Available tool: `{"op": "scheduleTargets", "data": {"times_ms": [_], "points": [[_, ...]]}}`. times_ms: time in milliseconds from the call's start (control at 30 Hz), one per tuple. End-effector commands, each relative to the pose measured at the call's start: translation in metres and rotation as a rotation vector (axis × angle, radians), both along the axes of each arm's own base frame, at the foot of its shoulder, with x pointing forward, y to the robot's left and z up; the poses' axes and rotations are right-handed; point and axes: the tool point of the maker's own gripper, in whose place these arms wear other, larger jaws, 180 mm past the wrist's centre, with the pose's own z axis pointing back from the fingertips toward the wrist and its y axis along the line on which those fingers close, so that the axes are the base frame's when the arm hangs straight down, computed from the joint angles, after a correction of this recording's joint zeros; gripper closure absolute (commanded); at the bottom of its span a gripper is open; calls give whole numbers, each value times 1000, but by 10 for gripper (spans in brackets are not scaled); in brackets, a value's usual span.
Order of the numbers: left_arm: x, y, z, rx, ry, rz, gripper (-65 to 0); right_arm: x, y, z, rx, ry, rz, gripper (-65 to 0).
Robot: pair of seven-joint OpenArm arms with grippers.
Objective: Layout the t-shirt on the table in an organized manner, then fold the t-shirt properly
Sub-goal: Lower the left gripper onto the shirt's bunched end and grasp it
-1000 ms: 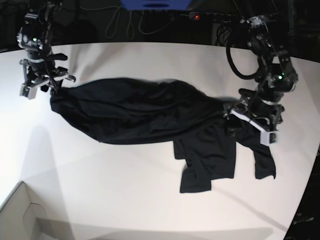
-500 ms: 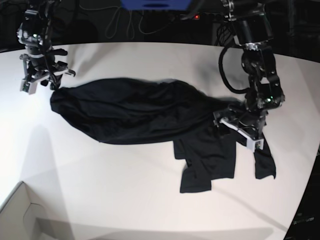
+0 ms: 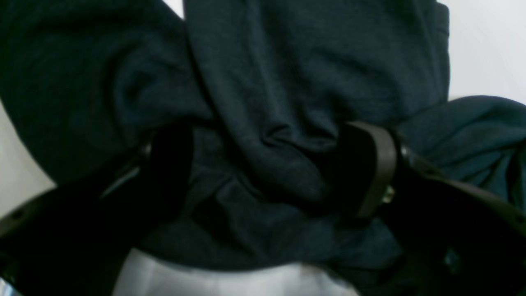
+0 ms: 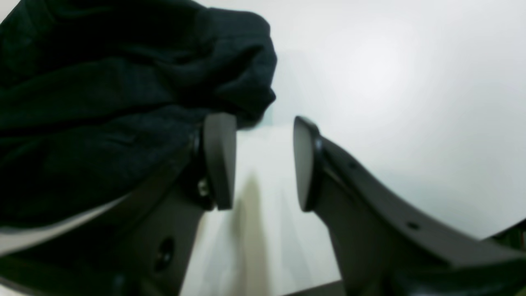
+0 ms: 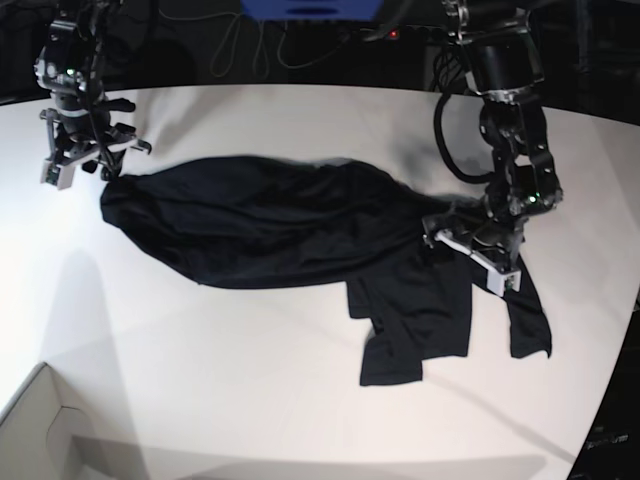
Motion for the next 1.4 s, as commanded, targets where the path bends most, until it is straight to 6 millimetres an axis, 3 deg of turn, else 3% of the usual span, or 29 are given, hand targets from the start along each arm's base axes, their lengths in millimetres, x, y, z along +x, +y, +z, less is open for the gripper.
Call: {"op": "scheduleTargets", "data": {"times_ms": [0,133,333,767,833,933,1367], "points": [[6,-4,8,-11,-24,-5,-528,6,-3,10,-15,-41,1,-236],[7,-8,9,-18,-25,-6,-516,6,-2,10,-14,-39,3,-236],[12,-14,13,-33,-41,-9,-268,4,-2,8,-14,-35,5,-236],[23,-17,37,-61,-114,-7,-239,4,-2,8,-13,-33,6,-236],[24,-19,41,-88,-125,-7,-185,4,-2,8,-13,-33,6,-236],[35,-21,50,-104,-147,-7,-13,4,-2,8,-13,-33,6,-236],[39,-20,54,-109,-153,-1,-2,4,-2,8,-15,-33,7,-236]]}}
